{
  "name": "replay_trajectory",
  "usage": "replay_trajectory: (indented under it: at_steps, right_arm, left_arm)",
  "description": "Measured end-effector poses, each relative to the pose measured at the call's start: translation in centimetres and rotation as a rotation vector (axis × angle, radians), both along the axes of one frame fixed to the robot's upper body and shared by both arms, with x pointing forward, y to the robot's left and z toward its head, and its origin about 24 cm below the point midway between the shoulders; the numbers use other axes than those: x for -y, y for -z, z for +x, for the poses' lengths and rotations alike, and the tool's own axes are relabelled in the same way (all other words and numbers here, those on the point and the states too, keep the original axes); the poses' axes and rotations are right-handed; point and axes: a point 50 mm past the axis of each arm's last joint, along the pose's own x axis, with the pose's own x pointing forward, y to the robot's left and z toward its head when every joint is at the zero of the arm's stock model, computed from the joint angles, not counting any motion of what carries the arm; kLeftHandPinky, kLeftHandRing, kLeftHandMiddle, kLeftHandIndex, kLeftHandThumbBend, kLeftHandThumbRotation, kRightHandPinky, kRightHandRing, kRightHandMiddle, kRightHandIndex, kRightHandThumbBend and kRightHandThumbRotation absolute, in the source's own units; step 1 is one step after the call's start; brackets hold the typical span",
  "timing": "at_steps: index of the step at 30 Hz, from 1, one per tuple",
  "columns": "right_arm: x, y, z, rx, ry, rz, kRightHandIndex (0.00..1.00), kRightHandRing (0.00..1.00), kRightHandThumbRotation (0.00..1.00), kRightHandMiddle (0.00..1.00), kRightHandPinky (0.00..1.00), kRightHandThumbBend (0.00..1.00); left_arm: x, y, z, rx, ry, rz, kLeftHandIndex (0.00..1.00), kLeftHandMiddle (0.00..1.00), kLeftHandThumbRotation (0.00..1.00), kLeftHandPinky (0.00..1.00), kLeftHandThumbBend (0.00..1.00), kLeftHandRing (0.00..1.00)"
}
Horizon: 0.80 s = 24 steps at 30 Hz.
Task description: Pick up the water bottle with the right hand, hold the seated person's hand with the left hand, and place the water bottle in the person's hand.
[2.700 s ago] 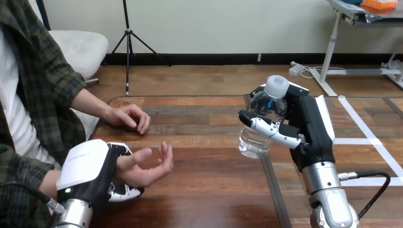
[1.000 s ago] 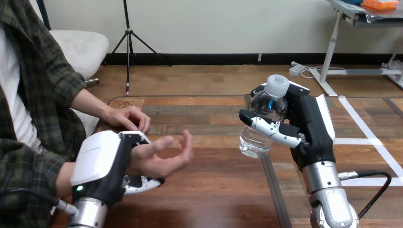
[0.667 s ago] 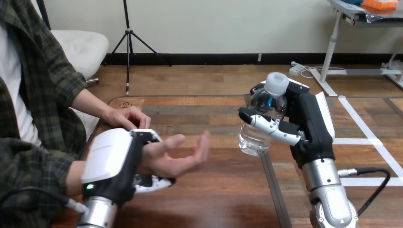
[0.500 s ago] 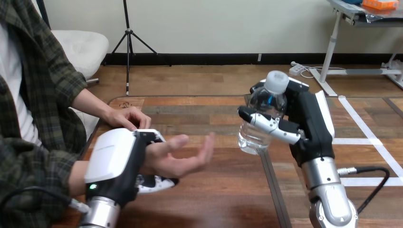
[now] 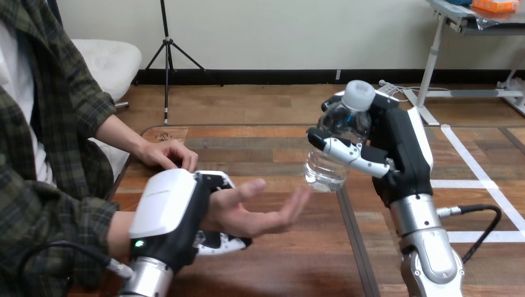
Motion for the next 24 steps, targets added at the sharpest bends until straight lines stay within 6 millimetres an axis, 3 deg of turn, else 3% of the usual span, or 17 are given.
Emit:
replay_trajectory:
  at_steps: [24]
  right_arm:
    - [-0.4,-0.6,0.6,0.031,-0.035,-0.002,0.48,0.42,0.0,0.47,0.37,0.66]
  left_arm:
    - [1.5,0.3,-0.4,-0.027,0.061,-0.013,0.41,0.38,0.0,0.27,0.82,0.33]
